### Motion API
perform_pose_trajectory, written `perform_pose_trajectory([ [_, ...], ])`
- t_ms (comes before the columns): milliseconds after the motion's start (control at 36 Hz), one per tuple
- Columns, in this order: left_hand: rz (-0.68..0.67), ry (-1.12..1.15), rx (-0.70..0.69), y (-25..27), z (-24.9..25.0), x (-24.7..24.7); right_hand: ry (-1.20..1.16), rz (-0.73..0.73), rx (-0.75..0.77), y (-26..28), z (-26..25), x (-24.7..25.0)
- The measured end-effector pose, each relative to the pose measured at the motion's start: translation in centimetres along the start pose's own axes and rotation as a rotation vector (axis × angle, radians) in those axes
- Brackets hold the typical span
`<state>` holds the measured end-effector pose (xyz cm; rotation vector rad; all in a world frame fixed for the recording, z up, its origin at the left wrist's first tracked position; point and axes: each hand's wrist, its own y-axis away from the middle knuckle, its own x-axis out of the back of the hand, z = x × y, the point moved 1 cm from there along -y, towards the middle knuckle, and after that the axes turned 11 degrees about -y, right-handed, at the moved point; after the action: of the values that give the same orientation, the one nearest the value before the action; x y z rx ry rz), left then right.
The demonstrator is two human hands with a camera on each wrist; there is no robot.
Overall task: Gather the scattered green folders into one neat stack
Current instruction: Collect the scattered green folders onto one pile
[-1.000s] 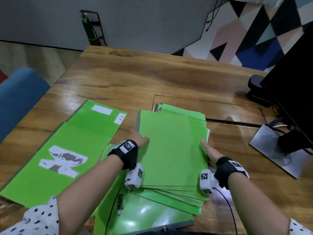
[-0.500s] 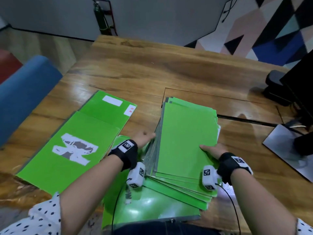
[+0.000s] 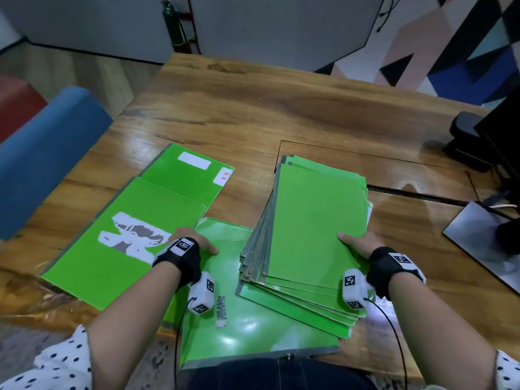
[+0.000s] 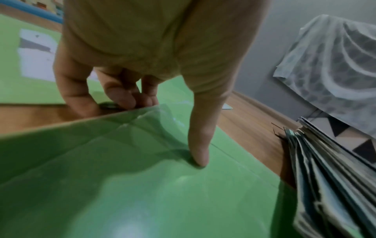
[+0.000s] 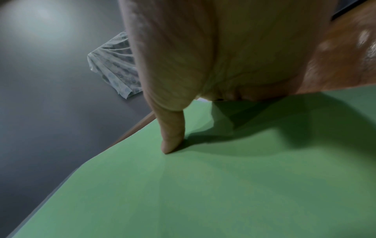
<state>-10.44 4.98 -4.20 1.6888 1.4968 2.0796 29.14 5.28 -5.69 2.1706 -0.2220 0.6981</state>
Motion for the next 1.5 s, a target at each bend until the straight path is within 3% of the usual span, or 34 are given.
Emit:
perform_pose_trajectory([
  [139, -0.025, -0.057, -0.024, -1.4, -0.6, -1.7, 0.030, 0.013, 0.039, -0.1, 0.2, 0.1],
  [306, -0.031, -0.004, -0.114, 1.0, -0.7, -0.1, -0.009, -0.005, 0.053, -0.6, 0.3, 0.1],
  [417, 0.076, 0.003, -0.219, 1.5, 0.5, 1.8, -0.027, -0.016, 0.036, -0.5, 0.3, -0.1],
  [611, 0.392, -0.128, -0.426, 1.6, 4.8, 7.0, 0.003, -0.034, 0.037, -0.4, 0.5, -0.4],
  [750, 0.567, -0.240, -0.515, 0.8, 6.9, 7.4, 0.060, -0.021, 0.001, -0.1, 0.4, -0.4],
  [972, 0.303, -0.180, -0.373, -1.7, 3.7, 3.2, 0.075, -0.034, 0.020, -0.7, 0.3, 0.0],
  [1083, 0.310, -0.301, -0.212, -2.2, 0.6, 2.2, 0.069, -0.025, 0.014, -0.9, 0.2, 0.0],
  [1278, 0.212, -0.226, -0.016, -2.0, -3.6, 1.7, -0.020, -0.037, 0.022, -1.4, 0.9, -0.3],
  [1500, 0.106, -0.198, 0.004, -2.1, -5.6, 1.4, 0.002, -0.031, 0.033, -1.8, 1.2, -0.4],
])
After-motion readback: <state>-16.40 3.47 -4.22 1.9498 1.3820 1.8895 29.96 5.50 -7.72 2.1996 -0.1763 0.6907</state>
